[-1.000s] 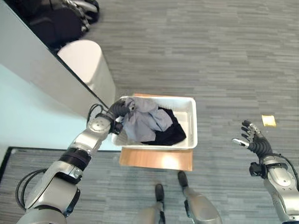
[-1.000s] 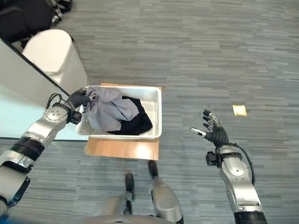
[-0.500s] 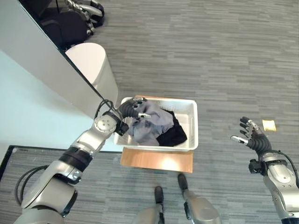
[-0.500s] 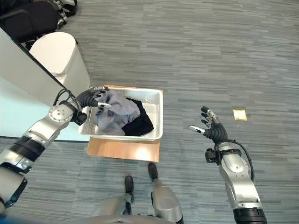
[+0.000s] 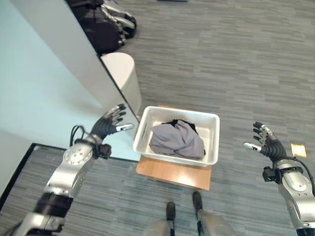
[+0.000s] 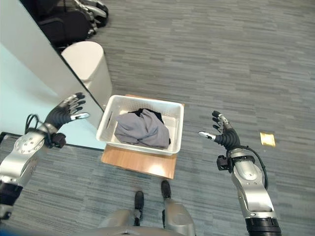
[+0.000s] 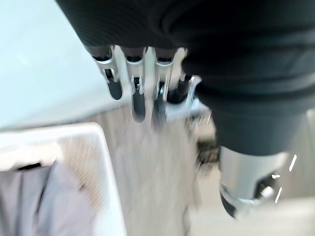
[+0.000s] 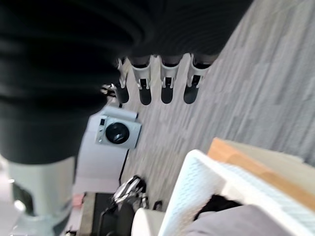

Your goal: Pick up bed clothes into laundry basket.

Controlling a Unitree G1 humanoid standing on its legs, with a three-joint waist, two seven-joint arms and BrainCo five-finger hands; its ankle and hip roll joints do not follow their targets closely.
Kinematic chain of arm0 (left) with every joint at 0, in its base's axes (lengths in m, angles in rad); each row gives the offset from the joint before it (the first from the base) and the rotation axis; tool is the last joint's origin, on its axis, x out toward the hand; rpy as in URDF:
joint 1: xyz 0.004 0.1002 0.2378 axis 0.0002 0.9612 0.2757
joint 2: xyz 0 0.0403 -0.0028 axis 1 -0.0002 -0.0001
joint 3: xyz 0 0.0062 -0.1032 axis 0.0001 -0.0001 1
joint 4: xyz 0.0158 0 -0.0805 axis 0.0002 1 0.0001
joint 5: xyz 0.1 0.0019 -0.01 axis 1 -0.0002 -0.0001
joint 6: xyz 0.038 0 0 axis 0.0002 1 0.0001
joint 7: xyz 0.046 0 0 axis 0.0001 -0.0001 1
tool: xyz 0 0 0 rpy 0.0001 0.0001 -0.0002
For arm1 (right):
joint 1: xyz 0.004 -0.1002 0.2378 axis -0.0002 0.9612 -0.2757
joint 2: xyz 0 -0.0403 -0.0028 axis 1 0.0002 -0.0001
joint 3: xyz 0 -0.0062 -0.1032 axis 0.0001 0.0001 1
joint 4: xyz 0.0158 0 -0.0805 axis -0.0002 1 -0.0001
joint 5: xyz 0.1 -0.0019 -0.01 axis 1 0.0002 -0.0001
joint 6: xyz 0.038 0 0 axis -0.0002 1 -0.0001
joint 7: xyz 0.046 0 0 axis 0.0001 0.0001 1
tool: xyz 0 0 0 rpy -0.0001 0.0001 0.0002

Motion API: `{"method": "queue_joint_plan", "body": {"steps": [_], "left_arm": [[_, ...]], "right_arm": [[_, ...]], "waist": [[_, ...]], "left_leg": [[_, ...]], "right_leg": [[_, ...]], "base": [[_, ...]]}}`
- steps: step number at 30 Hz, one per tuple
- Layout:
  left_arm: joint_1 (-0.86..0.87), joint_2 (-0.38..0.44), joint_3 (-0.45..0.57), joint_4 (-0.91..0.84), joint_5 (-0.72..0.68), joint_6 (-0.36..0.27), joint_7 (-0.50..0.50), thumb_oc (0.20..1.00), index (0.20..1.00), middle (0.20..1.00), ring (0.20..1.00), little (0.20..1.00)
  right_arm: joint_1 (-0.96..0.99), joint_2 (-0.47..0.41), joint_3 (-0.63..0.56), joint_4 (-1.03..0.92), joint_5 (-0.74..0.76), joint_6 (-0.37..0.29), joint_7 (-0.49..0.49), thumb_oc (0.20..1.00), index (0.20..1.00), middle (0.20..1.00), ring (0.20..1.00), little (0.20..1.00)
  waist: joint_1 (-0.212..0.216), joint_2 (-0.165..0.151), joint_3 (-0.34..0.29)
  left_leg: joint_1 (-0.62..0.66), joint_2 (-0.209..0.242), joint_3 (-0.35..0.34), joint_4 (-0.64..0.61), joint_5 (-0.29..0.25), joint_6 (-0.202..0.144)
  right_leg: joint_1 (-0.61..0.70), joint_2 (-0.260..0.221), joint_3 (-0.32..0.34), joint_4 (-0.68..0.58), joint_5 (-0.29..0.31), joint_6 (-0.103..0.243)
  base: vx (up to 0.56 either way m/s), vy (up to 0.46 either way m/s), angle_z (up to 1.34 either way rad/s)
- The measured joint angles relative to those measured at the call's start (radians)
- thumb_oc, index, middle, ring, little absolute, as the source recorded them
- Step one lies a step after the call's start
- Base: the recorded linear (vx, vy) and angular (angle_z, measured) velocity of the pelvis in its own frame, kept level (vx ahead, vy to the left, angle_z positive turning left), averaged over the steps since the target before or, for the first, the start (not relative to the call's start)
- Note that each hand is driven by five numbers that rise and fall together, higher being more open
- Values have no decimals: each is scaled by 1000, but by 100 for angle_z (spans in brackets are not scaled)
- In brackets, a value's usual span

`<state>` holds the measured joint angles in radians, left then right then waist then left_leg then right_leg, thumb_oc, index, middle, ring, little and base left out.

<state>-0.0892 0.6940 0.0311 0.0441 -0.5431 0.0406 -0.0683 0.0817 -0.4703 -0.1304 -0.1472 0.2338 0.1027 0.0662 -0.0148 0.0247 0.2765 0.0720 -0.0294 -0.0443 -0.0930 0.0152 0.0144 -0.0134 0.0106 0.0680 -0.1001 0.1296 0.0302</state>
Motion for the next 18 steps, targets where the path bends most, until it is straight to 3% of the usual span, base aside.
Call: {"method": "queue_joint_plan", "body": {"steps": [1, 2, 3, 7, 10, 16, 18], "left_arm": [[66, -73, 96, -35, -2, -7, 14, 1000, 1000, 1000, 1000, 1000], [137, -204, 213, -83, -3, -40, 44, 1000, 1000, 1000, 1000, 1000], [184, -278, 273, -113, -2, -54, 69, 1000, 1000, 1000, 1000, 1000], [427, -479, 368, -166, 28, -62, 130, 1000, 1000, 1000, 1000, 1000], [459, -443, 358, -136, 86, -39, 139, 1000, 1000, 1000, 1000, 1000], [431, -491, 371, -114, 77, -50, 143, 1000, 1000, 1000, 1000, 1000], [408, -495, 367, -109, 82, -50, 157, 1000, 1000, 1000, 1000, 1000]], "right_arm": [[1, 20, -7, -1, -1, 0, 7, 1000, 1000, 1000, 1000, 1000], [11, 47, -33, -3, -1, -3, 7, 1000, 1000, 1000, 1000, 1000], [35, 66, -56, -2, -1, -2, 6, 1000, 1000, 1000, 1000, 1000], [141, 152, -83, 20, 21, -2, 7, 1000, 1000, 1000, 1000, 1000], [138, 163, -69, 66, 58, 4, 10, 1000, 1000, 1000, 1000, 1000], [110, 162, -66, 78, 84, 5, 7, 1000, 1000, 1000, 1000, 1000], [97, 162, -57, 89, 92, 5, 4, 1000, 1000, 1000, 1000, 1000]], "waist": [[6, -3, -9], [8, -4, -23], [12, -10, -31], [44, -27, -56], [84, -27, -62], [106, -23, -87], [123, -22, -88]], "left_leg": [[2, 1, 1, 0, -2, -2], [2, 0, 2, 0, -5, -6], [2, 0, -1, 0, -6, -6], [3, 3, -19, 0, -12, -10], [0, 4, -27, 0, -11, -9], [3, 3, -47, 0, -13, -1], [-7, -2, -84, 0, -11, 3]], "right_leg": [[1, 0, 0, 0, -6, 3], [1, -1, 1, 0, -8, 1], [2, -1, -3, 0, -15, 3], [6, 2, -11, -4, -25, -3], [7, 1, -23, -2, -26, -5], [17, -3, -42, 0, -28, -7], [21, -8, -76, 23, -39, -1]], "base": [[0, 0, 0], [60, -18, -1], [19, -22, 5], [28, -13, 11], [10, -1, 12], [3, 11, 9], [0, 11, 39]]}}
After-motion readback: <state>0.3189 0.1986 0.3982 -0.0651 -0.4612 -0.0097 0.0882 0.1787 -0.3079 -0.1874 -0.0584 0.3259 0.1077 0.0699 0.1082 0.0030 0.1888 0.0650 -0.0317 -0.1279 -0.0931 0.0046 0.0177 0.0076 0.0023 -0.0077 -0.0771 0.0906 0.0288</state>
